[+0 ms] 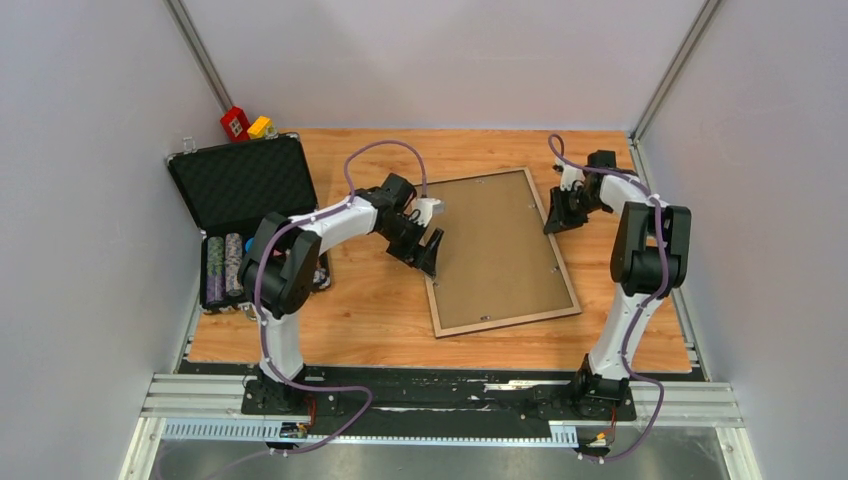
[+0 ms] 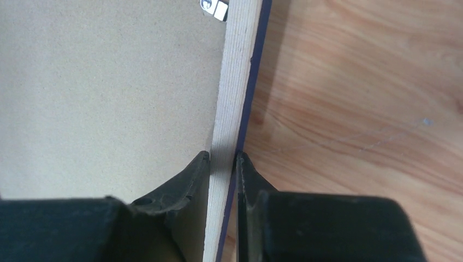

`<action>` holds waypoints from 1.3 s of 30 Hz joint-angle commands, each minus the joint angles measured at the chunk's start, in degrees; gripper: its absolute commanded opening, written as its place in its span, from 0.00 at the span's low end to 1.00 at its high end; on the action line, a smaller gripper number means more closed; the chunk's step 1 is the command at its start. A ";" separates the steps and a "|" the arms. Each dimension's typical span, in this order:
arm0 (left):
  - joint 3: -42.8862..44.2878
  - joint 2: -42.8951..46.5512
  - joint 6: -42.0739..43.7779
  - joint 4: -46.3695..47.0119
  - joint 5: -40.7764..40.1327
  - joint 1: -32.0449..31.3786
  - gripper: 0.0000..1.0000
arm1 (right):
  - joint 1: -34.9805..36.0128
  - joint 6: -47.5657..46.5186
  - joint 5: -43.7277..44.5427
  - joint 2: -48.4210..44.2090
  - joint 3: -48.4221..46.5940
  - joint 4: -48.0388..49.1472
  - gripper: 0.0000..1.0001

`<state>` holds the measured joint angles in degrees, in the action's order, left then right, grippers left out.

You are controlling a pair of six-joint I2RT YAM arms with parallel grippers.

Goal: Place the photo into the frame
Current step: Adjust the photo frame at the center of the board.

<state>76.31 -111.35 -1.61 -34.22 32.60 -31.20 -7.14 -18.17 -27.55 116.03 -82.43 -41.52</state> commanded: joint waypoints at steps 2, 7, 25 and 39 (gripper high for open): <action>-0.29 6.35 3.08 -0.58 -5.62 1.41 0.92 | 0.93 -10.36 1.99 2.81 -3.72 0.94 0.00; 0.18 9.43 3.13 -0.63 -8.28 5.05 0.93 | 2.08 -19.17 1.42 4.54 -6.65 -3.24 0.00; 2.73 11.88 5.29 -3.34 -12.47 9.00 0.94 | 4.18 -8.46 6.28 11.73 -17.58 -1.04 0.42; 3.87 13.46 5.90 -4.81 -13.35 10.84 0.94 | 8.45 -26.05 2.46 10.60 -16.86 -4.46 0.00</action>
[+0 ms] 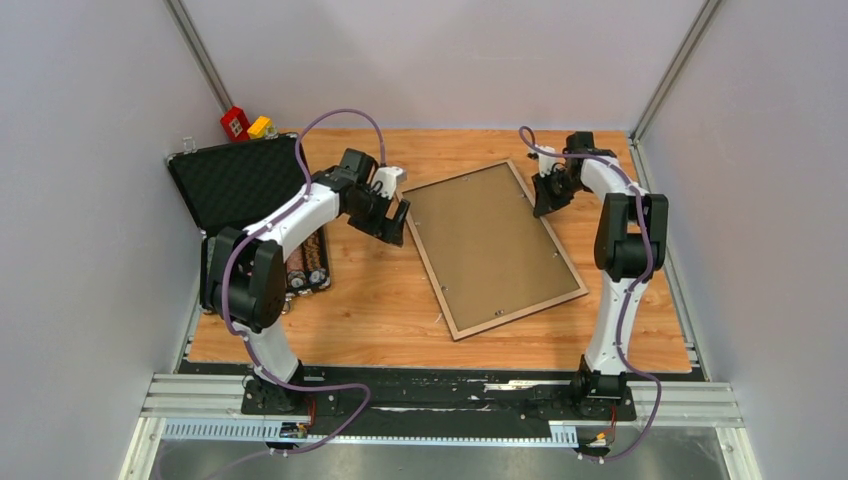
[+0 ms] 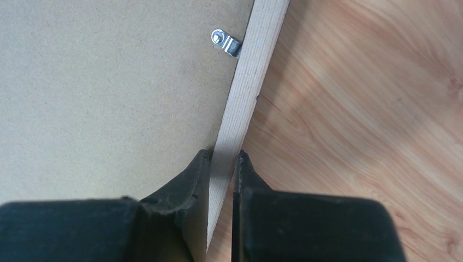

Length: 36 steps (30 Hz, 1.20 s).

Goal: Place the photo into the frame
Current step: Adjust the photo frame at the center of the board.

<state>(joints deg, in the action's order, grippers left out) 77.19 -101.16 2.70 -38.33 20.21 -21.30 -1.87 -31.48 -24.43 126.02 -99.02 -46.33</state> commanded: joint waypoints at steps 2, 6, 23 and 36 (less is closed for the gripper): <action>3.59 3.47 2.03 -1.22 -2.05 1.37 0.95 | 5.01 -15.29 -0.79 0.92 -1.11 -0.43 0.00; 4.69 3.65 2.78 -1.88 -6.80 1.84 1.00 | 8.26 -19.76 -0.80 2.10 -3.74 -1.51 0.00; 16.79 -12.15 5.49 -8.47 -6.57 2.40 1.00 | 16.40 -42.04 2.71 4.68 -12.12 -8.22 0.00; 20.10 -19.32 3.40 -8.07 3.54 1.56 0.97 | 17.79 -42.38 -0.71 6.24 -12.51 -10.09 0.00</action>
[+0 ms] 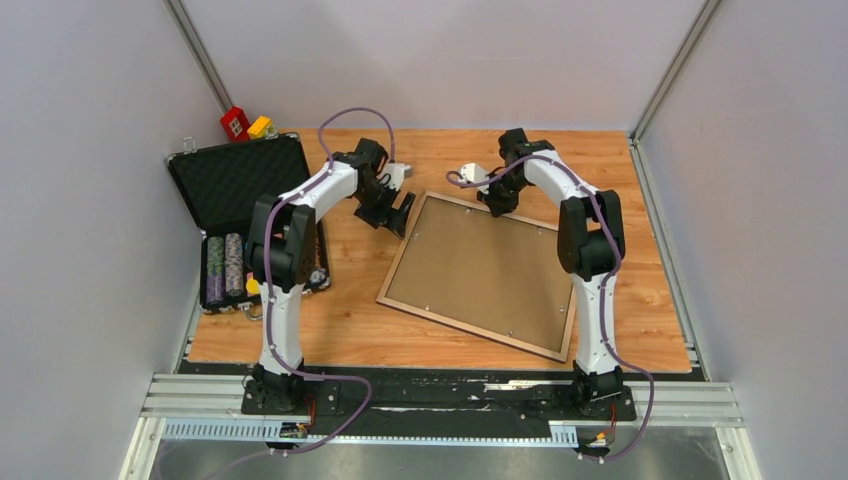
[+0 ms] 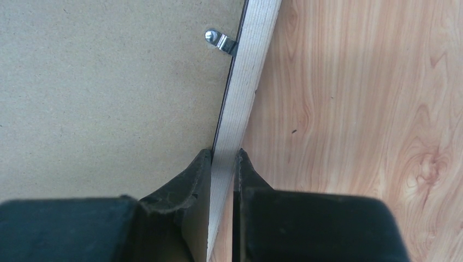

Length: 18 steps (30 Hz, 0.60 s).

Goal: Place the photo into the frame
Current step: Adjust the photo frame at the center of the board.

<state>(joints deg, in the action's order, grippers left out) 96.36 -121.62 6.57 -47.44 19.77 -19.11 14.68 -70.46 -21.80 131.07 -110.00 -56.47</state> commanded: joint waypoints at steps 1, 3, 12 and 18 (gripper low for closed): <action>0.80 1.18 -0.41 1.57 3.93 -0.82 0.96 | 1.29 -2.59 -4.28 0.96 -1.15 0.12 0.00; 0.32 1.35 -0.14 2.33 3.21 -1.62 0.96 | 1.26 -0.96 -5.85 0.39 -0.23 0.19 0.00; -1.63 0.87 -0.12 4.70 0.37 -4.40 0.91 | 1.30 7.01 -11.60 -3.16 6.23 4.47 0.00; -4.93 2.47 0.39 6.50 -2.82 -5.90 0.86 | 1.25 12.15 -12.94 -4.55 8.85 7.37 0.00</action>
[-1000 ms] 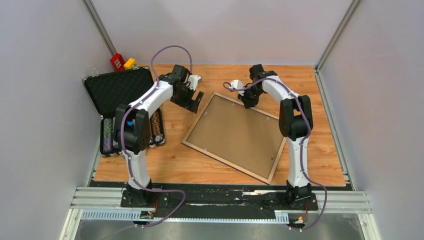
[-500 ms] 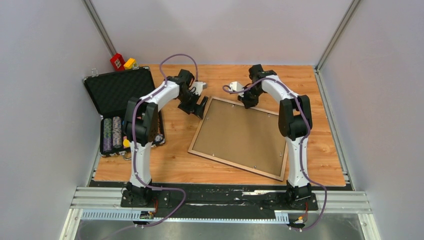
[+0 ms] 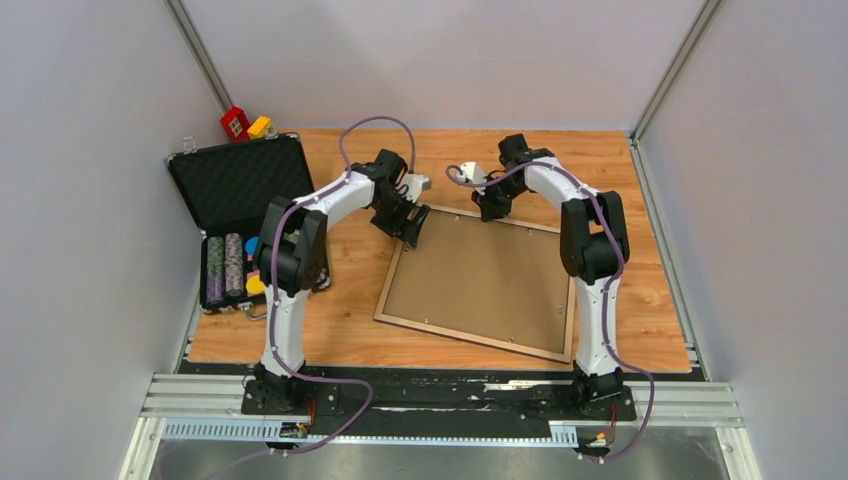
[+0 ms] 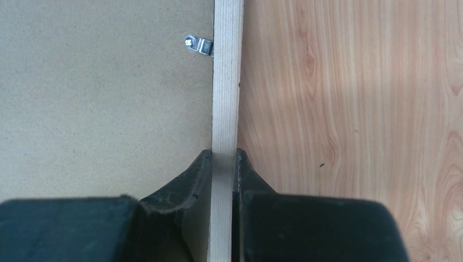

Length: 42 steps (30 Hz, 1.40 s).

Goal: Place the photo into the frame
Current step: Adjust the photo frame at the center of the board.

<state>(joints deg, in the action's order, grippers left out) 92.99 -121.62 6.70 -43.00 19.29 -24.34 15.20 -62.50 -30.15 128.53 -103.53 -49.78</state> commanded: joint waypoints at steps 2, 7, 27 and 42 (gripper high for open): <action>-2.00 2.56 0.41 2.28 -3.11 -0.86 0.83 | 0.77 5.28 -4.82 -2.58 3.37 1.63 0.00; -2.70 2.83 0.64 2.64 -4.00 -1.30 0.76 | 0.77 6.62 -4.36 -3.77 5.83 3.06 0.00; -8.78 6.39 2.40 3.59 -7.46 -3.08 0.72 | 0.72 8.62 -1.51 -3.98 7.25 3.97 0.00; -7.71 5.23 2.10 5.65 -8.48 -3.08 0.53 | 0.75 9.22 -1.20 -4.27 7.94 3.90 0.00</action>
<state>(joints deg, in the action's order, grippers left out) 85.06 -116.84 7.84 -38.17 12.75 -27.27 15.25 -55.86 -31.00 125.34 -97.12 -42.57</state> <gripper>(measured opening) 0.561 0.127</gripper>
